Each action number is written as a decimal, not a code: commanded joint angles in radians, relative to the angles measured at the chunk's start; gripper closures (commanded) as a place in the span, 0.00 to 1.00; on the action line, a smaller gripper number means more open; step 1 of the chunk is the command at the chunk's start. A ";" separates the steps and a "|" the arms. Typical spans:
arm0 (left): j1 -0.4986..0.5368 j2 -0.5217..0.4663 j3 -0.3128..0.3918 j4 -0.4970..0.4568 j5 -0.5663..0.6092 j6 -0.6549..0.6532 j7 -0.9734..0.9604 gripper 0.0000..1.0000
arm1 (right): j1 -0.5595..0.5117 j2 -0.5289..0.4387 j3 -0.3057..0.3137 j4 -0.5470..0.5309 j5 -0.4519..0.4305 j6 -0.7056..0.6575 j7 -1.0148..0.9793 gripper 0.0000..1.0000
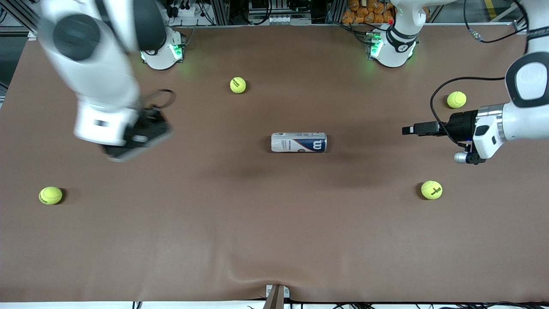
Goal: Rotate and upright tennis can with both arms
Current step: 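Lay the can down, open the right gripper while the left gripper approaches, then move the left gripper toward the can's open end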
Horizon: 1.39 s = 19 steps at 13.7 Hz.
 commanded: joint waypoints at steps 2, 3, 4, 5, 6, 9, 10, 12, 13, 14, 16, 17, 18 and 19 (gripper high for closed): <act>0.014 -0.010 -0.010 -0.136 -0.126 0.094 0.098 0.00 | -0.162 -0.120 0.024 -0.022 0.035 -0.060 0.033 0.00; 0.009 -0.007 -0.012 -0.179 -0.167 0.114 0.124 0.00 | -0.199 -0.134 0.021 -0.023 0.041 -0.069 0.065 0.00; 0.002 -0.004 -0.015 -0.231 -0.228 0.143 0.173 0.00 | -0.243 -0.147 0.024 -0.025 0.048 -0.080 0.125 0.00; -0.003 0.006 -0.017 -0.268 -0.288 0.166 0.240 0.00 | -0.286 -0.156 0.024 -0.028 0.074 -0.080 0.168 0.00; -0.004 0.030 -0.020 -0.288 -0.331 0.176 0.297 0.00 | -0.326 -0.167 0.024 -0.037 0.103 -0.080 0.177 0.00; -0.006 0.111 -0.024 -0.302 -0.415 0.177 0.408 0.00 | -0.455 -0.222 0.024 -0.139 0.194 -0.040 0.174 0.00; -0.006 0.146 -0.032 -0.300 -0.449 0.182 0.452 0.00 | -0.486 -0.255 0.024 -0.195 0.217 -0.002 0.174 0.00; -0.006 0.205 -0.072 -0.303 -0.533 0.212 0.543 0.00 | -0.514 -0.306 0.024 -0.262 0.254 0.014 0.177 0.00; -0.006 0.222 -0.084 -0.302 -0.552 0.220 0.552 0.00 | -0.514 -0.314 0.026 -0.261 0.254 -0.003 0.182 0.00; -0.007 0.228 -0.087 -0.300 -0.555 0.220 0.552 0.00 | -0.511 -0.325 0.027 -0.261 0.256 -0.026 0.197 0.00; -0.039 0.239 -0.087 -0.300 -0.589 0.225 0.552 0.00 | -0.495 -0.344 0.033 -0.267 0.256 -0.046 0.228 0.00; -0.050 0.252 -0.087 -0.300 -0.610 0.235 0.552 0.00 | -0.486 -0.352 0.033 -0.269 0.256 -0.049 0.231 0.00; -0.067 0.268 -0.087 -0.297 -0.627 0.245 0.554 0.00 | -0.485 -0.355 0.033 -0.269 0.256 -0.054 0.230 0.00; -0.090 0.282 -0.087 -0.297 -0.644 0.260 0.554 0.00 | -0.478 -0.355 0.035 -0.269 0.254 -0.058 0.230 0.00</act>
